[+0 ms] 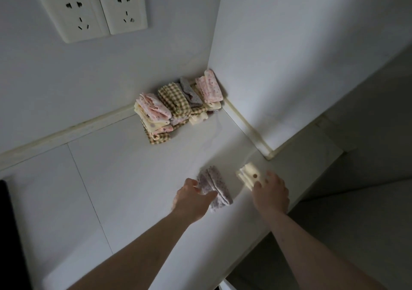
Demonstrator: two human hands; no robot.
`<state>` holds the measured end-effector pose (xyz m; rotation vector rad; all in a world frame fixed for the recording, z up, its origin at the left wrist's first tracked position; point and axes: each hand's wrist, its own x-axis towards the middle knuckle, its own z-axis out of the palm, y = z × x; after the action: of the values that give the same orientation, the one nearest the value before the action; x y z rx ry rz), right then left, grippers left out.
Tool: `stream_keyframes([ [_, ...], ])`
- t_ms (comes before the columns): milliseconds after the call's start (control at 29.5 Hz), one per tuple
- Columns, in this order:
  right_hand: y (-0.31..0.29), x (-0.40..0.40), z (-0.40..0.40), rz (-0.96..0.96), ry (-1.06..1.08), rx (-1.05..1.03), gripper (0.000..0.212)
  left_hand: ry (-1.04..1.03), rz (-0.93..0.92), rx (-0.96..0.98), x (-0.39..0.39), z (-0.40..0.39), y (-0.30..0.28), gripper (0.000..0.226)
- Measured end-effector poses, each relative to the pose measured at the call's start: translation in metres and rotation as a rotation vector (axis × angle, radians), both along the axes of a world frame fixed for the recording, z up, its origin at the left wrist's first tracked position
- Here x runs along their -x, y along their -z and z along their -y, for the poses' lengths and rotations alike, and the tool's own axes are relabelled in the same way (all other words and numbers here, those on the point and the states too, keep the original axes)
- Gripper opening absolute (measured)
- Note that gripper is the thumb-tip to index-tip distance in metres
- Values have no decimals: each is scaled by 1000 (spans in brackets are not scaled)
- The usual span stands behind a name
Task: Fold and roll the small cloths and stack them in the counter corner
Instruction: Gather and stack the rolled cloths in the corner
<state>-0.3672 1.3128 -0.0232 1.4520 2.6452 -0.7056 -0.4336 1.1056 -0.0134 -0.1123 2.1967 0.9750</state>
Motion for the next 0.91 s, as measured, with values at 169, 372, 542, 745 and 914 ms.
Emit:
stream_keyframes([
  [169, 13, 5, 7, -35, -84, 155, 29, -154, 102, -47, 8, -28, 8, 84],
  [372, 14, 35, 22, -100, -169, 347, 27, -239, 78, -40, 31, -32, 13, 28],
  [542, 9, 62, 11, -157, -200, 442, 23, -208, 88, -127, 50, -33, 6, 37],
  [745, -33, 139, -4, -415, -109, 520, 26, -252, -153, -198, 120, -43, -38, 14],
  [914, -67, 221, -18, -602, -108, 442, 27, -298, -335, -206, 210, -56, -83, 33],
])
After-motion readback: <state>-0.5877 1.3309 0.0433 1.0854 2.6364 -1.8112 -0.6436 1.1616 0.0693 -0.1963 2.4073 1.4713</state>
